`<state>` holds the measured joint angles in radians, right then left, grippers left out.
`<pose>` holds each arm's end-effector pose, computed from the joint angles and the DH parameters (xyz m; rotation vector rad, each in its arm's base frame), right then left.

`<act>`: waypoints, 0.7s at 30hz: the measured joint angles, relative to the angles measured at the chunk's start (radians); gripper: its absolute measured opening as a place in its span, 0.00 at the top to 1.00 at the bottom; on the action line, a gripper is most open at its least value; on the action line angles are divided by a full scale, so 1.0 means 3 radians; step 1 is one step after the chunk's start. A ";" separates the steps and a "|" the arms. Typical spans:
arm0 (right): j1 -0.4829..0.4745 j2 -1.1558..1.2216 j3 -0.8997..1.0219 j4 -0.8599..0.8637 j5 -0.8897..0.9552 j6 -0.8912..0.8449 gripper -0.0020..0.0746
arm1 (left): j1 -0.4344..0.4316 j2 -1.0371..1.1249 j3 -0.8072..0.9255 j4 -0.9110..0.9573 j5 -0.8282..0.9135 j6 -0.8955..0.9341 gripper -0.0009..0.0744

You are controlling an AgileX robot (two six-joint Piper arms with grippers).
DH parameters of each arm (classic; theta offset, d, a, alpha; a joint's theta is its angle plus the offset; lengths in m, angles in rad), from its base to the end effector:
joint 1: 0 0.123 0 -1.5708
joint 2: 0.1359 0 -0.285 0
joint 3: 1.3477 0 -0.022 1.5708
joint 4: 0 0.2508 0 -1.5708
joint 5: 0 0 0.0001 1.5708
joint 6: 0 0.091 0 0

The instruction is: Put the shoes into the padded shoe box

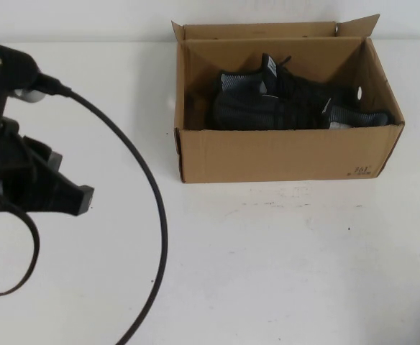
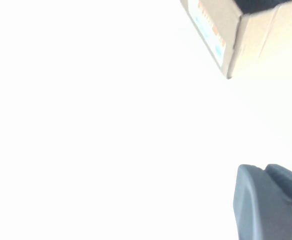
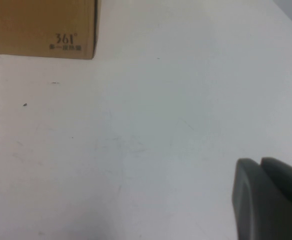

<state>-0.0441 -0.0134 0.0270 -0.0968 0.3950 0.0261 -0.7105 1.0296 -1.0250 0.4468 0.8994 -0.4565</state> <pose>0.0517 -0.0057 0.1695 0.0073 1.8917 -0.1085 0.1697 -0.1054 0.3681 0.4484 2.2376 -0.0523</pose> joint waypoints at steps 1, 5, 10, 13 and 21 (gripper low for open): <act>0.0000 0.0000 0.0000 0.0000 0.0000 0.0000 0.99 | 0.0000 0.0000 0.0006 0.0006 0.0026 -0.0005 0.99; 0.0000 0.0000 0.0000 0.0000 0.0000 0.0000 0.99 | 0.0000 0.0000 0.0015 0.0006 0.0067 -0.0005 0.99; 0.0000 0.0000 0.0000 0.0000 0.0000 0.0000 0.99 | 0.0000 -0.0020 0.0110 0.0035 -0.0185 -0.0005 0.99; 0.0000 0.0000 0.0000 0.0000 0.0000 0.0000 0.99 | 0.0022 -0.0190 0.0396 0.0056 -0.0648 0.0061 0.99; 0.0000 0.0000 0.0000 0.0000 0.0000 0.0000 0.99 | 0.0676 -0.1079 0.1498 -0.0608 -0.2074 0.0933 0.99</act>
<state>-0.0441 -0.0134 0.0270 -0.0968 0.3950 0.0261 -0.5078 0.7058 -0.5755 0.2644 0.2773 -0.1765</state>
